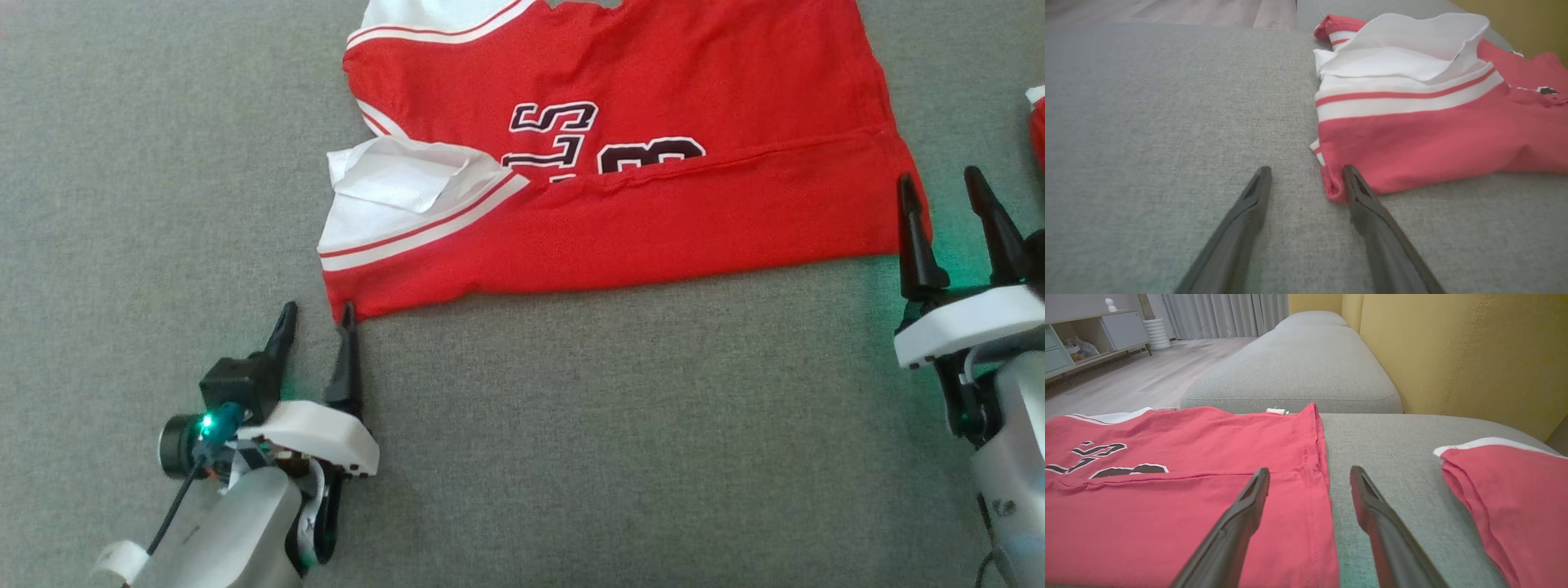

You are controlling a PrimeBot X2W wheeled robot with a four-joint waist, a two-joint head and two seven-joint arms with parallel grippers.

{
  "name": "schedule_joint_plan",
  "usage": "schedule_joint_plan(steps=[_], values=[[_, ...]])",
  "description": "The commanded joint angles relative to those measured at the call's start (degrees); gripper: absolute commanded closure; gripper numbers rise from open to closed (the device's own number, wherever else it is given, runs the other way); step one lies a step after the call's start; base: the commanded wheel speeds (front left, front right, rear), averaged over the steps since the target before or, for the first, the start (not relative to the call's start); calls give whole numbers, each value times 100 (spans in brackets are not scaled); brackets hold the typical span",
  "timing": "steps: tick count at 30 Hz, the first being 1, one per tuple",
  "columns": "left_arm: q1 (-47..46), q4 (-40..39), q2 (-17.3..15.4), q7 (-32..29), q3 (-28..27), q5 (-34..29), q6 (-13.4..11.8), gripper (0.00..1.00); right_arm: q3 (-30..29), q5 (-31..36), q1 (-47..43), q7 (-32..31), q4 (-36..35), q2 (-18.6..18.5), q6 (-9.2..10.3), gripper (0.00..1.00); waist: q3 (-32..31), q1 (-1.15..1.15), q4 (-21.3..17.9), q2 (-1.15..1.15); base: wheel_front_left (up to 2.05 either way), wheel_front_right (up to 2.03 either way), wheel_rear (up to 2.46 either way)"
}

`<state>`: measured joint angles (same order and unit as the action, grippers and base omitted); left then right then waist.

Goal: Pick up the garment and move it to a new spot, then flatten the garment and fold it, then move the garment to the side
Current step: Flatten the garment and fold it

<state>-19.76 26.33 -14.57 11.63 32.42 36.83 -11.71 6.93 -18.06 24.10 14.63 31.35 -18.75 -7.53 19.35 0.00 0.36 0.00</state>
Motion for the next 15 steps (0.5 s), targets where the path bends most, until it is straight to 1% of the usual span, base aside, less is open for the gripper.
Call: schedule_joint_plan(steps=[1,2,4,6,8,13,15], values=[[-153,8,-103,-49,-173,11,26,15,64,41,-24,37,-97,-58,4,0,-20,0,-3,0,0,0,0],[-168,49,-102,-61,-155,19,62,52,73,38,-37,37,-36,-55,4,0,-34,0,-4,0,0,0,0],[-194,77,-101,-17,-95,6,199,100,116,15,-49,37,112,-54,4,0,-68,0,-4,0,0,0,0],[-201,75,-97,60,-52,-1,351,100,140,-22,-54,37,296,-41,4,0,-117,0,-2,0,0,0,0],[-178,30,-132,159,-21,-67,444,100,168,-84,-40,37,587,-19,4,0,-195,0,17,0,0,0,0],[-123,-51,-213,237,10,-182,482,100,288,-180,88,37,1076,26,4,0,-269,0,74,0,0,0,0],[-101,-80,-242,248,13,-198,486,100,315,-346,169,37,1228,84,4,0,-288,0,96,0,0,0,0]])
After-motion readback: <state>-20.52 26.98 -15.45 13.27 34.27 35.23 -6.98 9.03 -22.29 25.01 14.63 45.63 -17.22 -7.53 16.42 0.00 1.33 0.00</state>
